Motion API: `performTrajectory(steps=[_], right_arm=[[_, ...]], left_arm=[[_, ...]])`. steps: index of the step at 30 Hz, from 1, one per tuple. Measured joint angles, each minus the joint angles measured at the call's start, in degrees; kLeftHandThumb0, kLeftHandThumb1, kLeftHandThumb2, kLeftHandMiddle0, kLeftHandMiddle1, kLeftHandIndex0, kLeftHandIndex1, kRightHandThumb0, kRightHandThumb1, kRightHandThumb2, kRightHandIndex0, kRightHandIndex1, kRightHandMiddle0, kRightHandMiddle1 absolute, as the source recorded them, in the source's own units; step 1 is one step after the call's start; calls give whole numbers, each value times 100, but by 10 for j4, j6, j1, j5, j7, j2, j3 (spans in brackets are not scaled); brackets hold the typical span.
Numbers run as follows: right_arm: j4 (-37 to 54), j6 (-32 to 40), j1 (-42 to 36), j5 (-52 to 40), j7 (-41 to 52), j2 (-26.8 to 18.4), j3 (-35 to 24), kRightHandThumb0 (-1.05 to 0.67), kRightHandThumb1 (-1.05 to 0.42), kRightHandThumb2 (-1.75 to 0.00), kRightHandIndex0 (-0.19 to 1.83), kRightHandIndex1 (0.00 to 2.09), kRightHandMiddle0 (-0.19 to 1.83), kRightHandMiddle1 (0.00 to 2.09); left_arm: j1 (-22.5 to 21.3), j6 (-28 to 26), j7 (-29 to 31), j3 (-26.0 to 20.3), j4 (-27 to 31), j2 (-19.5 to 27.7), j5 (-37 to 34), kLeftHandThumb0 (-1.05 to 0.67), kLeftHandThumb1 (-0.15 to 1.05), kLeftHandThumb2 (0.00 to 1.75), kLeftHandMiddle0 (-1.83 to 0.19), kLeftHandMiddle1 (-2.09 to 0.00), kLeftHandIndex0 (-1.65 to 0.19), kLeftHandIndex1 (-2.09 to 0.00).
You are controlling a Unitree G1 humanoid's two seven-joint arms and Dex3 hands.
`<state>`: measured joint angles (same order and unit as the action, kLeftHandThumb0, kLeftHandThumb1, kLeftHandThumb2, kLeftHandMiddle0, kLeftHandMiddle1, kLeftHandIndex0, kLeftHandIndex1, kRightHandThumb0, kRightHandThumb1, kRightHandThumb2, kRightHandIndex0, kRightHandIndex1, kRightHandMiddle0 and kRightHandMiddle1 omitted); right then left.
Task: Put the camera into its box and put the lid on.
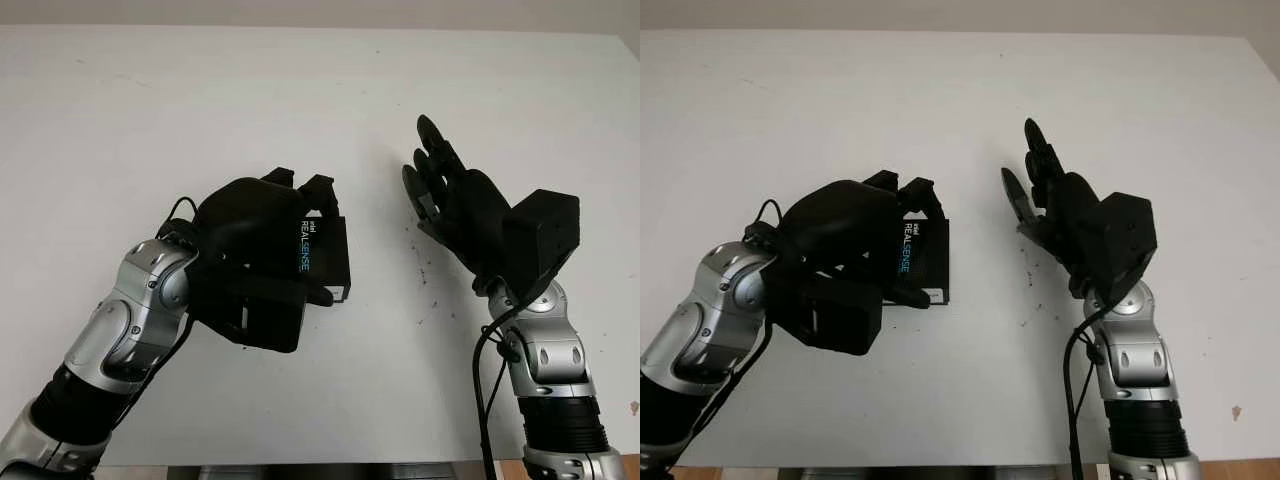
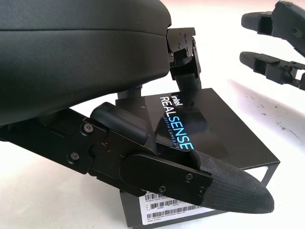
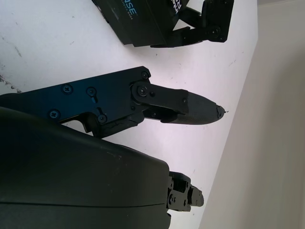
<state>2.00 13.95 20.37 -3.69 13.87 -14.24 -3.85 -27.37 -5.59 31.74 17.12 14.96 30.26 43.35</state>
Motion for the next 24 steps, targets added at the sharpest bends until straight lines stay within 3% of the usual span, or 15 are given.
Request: performTrajectory(steps=[4, 6, 9, 14, 15, 17, 19, 21, 24], right_arm=[[0, 0, 0, -2, 1, 0, -1, -63, -105, -55, -12, 5, -10, 5], [0, 0, 0, -2, 1, 0, -1, -64, -105, -55, -12, 5, -10, 5], [0, 0, 0, 0, 2, -2, 0, -65, -105, -55, -12, 5, -10, 5], [0, -1, 0, -2, 3, -3, -1, -63, -105, -55, -12, 5, -10, 5], [0, -2, 0, -2, 4, -3, -1, -63, -105, -55, -12, 5, -10, 5], [0, -4, 0, -2, 5, -4, -1, -63, -105, -55, -12, 5, -10, 5], [-1, -7, 0, -3, 7, -4, -2, -62, -105, -56, -12, 5, -10, 5], [-1, -9, 0, -5, 9, -4, -3, -62, -105, -56, -12, 5, -11, 5], [-1, -10, 0, -6, 9, -4, -4, -63, -105, -56, -13, 5, -11, 5]], left_arm=[[3, -21, 8, 0, 4, -6, 6, -20, 105, 23, -24, -209, 13, -204], [5, -32, 13, 0, 10, -8, 9, -19, 105, 23, -22, -209, 14, -207], [8, -41, 12, 0, 14, -10, 10, -19, 105, 22, -22, -209, 13, -204], [14, -46, 7, 1, 21, -12, 27, -24, 105, 21, 6, -209, 11, -179], [15, -45, 7, 4, 23, -12, 34, -27, 105, 21, 12, -197, 15, -170], [17, -30, 7, 9, 26, -6, 50, -46, 105, 21, 10, -85, 17, -103], [20, -18, 12, 12, 35, 6, 63, -69, 105, 22, 16, -20, 17, -34], [21, -16, 26, 13, 46, 12, 71, -81, 105, 20, 18, -5, 19, -9], [24, -14, 44, 13, 57, 16, 75, -93, 105, 17, 19, -1, 19, -1]])
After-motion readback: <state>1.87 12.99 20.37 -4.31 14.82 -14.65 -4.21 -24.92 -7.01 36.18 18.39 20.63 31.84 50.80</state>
